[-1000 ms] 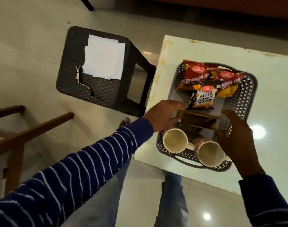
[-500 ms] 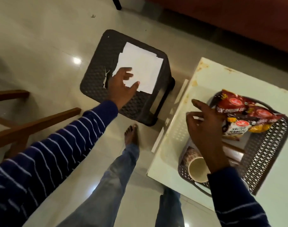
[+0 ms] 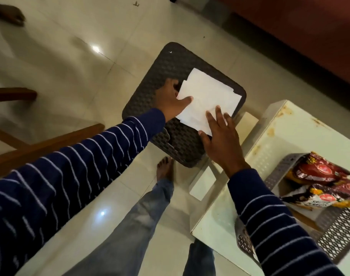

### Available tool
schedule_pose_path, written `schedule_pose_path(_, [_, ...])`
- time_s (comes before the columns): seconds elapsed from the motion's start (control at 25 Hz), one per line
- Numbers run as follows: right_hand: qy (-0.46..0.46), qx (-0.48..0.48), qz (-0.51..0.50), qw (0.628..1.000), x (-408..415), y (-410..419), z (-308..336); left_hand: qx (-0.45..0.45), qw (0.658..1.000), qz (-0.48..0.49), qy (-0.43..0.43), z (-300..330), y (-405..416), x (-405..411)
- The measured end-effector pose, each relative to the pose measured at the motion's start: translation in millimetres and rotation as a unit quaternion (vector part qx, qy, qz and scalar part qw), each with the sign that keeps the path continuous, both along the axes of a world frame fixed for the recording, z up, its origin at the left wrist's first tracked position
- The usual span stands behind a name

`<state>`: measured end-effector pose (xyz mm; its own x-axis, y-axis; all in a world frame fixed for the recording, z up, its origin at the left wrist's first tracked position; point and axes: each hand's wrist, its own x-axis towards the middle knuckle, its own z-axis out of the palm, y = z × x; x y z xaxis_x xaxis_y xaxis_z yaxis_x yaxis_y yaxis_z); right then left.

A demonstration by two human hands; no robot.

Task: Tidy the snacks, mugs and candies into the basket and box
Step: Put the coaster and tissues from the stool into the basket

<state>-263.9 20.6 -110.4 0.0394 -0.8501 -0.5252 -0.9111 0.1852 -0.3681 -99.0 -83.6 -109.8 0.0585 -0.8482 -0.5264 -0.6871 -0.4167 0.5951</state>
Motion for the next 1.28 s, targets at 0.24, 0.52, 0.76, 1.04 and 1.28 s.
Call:
schedule_pose_path(0.24, [0.003,0.010,-0.001,1.000,3,4,-4,0.120,0.982,-0.008,0.147,-1,-11,5])
schedule_pose_path(0.52, [-0.154,-0.059,-0.193,0.967,0,-5,10,0.169,0.964,-0.070,0.191,2,-8,8])
schedule_pose_path(0.76, [-0.281,-0.026,-0.455,0.845,-24,6,30,0.271,0.911,0.011,0.311,14,11,13])
schedule_pose_path(1.04, [-0.441,0.038,-0.478,0.759,-82,75,45,0.326,0.846,-0.062,0.418,39,64,-30])
schedule_pose_path(1.28, [-0.482,0.027,-0.524,0.701,-134,154,67,0.366,0.806,-0.025,0.464,56,129,-97])
